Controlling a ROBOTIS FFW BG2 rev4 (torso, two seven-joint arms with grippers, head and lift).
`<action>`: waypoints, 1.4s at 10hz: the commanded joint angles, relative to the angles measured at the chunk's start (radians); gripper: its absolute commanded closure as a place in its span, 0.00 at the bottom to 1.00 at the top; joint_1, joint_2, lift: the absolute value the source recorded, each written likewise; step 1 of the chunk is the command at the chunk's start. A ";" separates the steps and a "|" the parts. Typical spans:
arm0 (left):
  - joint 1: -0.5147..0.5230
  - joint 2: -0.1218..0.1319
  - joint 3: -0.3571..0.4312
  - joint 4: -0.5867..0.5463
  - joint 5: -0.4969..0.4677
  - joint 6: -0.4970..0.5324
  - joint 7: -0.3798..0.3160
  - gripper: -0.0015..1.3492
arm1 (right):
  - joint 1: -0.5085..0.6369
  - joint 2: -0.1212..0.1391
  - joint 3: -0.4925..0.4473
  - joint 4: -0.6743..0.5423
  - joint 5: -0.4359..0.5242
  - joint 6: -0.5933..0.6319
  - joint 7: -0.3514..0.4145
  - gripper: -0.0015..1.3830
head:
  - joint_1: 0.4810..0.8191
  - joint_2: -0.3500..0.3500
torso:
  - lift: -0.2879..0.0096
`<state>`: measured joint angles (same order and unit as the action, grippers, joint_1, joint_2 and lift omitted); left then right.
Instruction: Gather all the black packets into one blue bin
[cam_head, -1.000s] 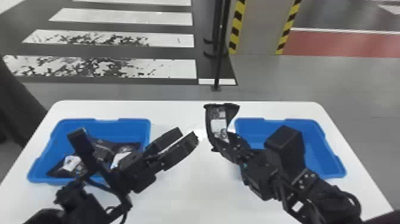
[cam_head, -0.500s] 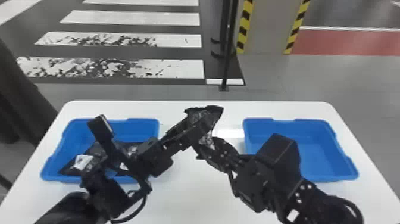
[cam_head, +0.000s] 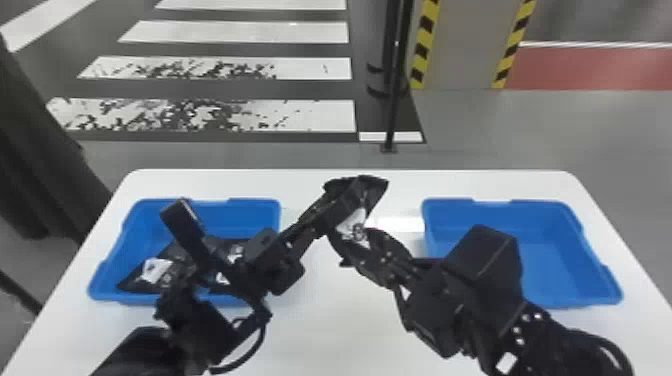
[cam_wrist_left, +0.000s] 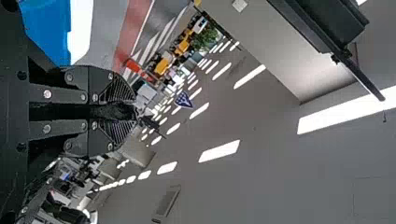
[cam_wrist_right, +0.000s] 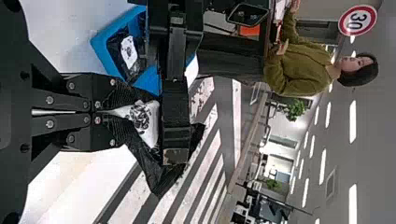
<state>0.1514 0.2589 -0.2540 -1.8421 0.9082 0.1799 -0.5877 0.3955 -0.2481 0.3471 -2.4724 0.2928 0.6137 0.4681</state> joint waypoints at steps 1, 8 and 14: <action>0.001 -0.001 0.007 0.000 -0.009 -0.045 0.000 0.89 | 0.012 0.006 -0.024 0.007 -0.028 -0.003 0.000 0.72 | 0.63 0.50 | 0.60; 0.126 0.000 0.505 -0.002 -0.450 -0.074 -0.050 0.89 | 0.297 0.204 -0.588 0.260 -0.484 -0.265 0.038 0.14 | 0.63 0.52 | 0.60; -0.053 0.034 0.525 0.211 -0.687 -0.047 -0.050 0.20 | 0.382 0.239 -0.630 0.336 -0.584 -0.322 0.037 0.14 | 0.63 0.69 | 0.60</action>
<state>0.0951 0.2951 0.2830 -1.6324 0.1960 0.1306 -0.6374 0.7751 -0.0107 -0.2829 -2.1451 -0.2803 0.3093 0.5042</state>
